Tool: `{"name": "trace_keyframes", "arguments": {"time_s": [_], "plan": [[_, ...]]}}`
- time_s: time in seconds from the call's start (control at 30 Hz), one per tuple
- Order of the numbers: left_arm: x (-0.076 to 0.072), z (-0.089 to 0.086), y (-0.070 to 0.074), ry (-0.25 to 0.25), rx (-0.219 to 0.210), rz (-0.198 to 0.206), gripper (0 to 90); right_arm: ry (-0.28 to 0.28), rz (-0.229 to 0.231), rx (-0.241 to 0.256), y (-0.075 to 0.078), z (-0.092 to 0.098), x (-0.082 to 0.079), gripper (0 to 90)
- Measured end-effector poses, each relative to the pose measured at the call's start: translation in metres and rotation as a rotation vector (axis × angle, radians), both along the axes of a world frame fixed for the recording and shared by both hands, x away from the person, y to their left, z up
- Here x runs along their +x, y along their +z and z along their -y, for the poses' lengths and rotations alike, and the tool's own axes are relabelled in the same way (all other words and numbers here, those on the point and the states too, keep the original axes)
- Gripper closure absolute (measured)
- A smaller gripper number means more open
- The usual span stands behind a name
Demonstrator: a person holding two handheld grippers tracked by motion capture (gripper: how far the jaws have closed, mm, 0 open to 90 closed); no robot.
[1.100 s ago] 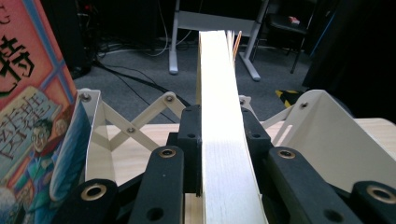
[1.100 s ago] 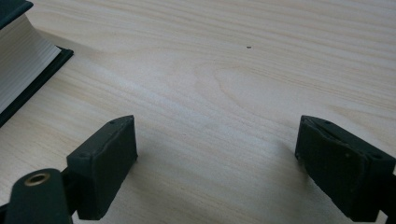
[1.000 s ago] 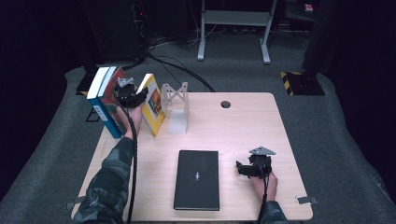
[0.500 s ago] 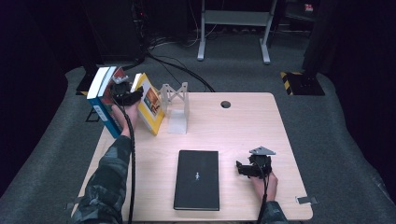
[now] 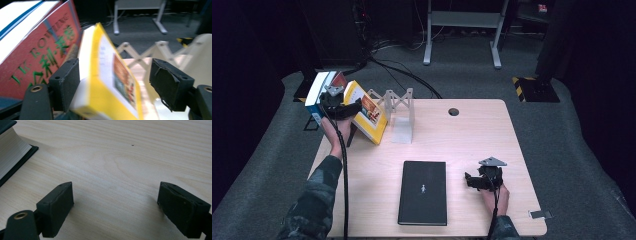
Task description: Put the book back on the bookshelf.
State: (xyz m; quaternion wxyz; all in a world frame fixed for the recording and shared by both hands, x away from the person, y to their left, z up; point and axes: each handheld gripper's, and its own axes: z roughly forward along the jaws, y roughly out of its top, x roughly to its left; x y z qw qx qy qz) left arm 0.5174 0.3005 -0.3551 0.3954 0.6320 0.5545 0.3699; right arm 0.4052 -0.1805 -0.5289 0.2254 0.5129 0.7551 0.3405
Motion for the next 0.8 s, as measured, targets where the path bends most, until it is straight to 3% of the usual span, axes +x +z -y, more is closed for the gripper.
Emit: {"name": "trace_keyframes", "arguments": {"time_s": [0.13, 0.2, 0.3, 0.57, 0.8], "plan": [[-0.015, 0.014, 0.003, -0.09, 0.049, -0.018, 18.9, 0.0, 0.0, 0.0, 0.0, 0.0, 0.0, 12.6], [-0.021, 0.019, 0.001, -0.122, 0.039, -0.03, 16.5, 0.0, 0.0, 0.001, 0.0, 0.0, 0.0, 12.7], [-0.031, 0.026, -0.004, -0.179, 0.072, -0.057, 14.7, 0.0, -0.001, 0.002, 0.0, 0.0, 0.0, 12.7], [-0.053, 0.032, -0.022, -0.254, 0.069, -0.098, 12.0, -0.01, -0.001, 0.01, 0.0, -0.001, 0.0, 13.0], [-0.068, 0.034, -0.044, -0.284, 0.057, -0.144, 7.7, -0.007, -0.005, 0.009, 0.0, -0.001, 0.0, 13.2]]}}
